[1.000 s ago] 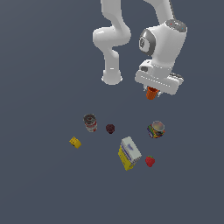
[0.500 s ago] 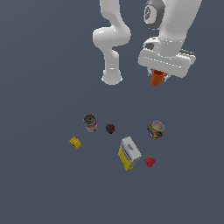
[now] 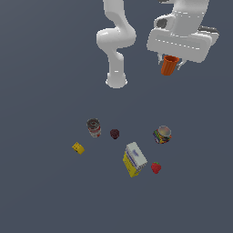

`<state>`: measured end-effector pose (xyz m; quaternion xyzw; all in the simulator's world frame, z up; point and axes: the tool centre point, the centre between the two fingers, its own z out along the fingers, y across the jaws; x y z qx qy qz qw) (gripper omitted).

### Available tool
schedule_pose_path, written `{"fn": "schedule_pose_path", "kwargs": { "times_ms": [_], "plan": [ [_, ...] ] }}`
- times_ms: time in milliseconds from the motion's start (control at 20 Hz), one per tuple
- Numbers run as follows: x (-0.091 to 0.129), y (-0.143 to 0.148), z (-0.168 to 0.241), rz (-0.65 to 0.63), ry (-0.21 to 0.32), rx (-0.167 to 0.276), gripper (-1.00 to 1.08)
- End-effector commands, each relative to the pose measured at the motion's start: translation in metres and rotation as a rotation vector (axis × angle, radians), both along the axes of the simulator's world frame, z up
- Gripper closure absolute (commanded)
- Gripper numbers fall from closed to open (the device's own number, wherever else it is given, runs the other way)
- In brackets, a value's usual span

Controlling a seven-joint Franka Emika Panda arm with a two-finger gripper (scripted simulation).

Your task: Pick up a designated object from a clutter of objects.

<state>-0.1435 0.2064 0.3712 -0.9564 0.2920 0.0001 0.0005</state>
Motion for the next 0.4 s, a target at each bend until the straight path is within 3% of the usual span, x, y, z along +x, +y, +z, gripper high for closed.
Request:
{"fn": "schedule_pose_path", "kwargs": {
  "times_ms": [0, 350],
  "plan": [
    [0.001, 0.000, 0.012, 0.000, 0.000, -0.001, 1.08],
    [0.002, 0.000, 0.024, -0.001, 0.000, -0.001, 1.08]
  ]
}}
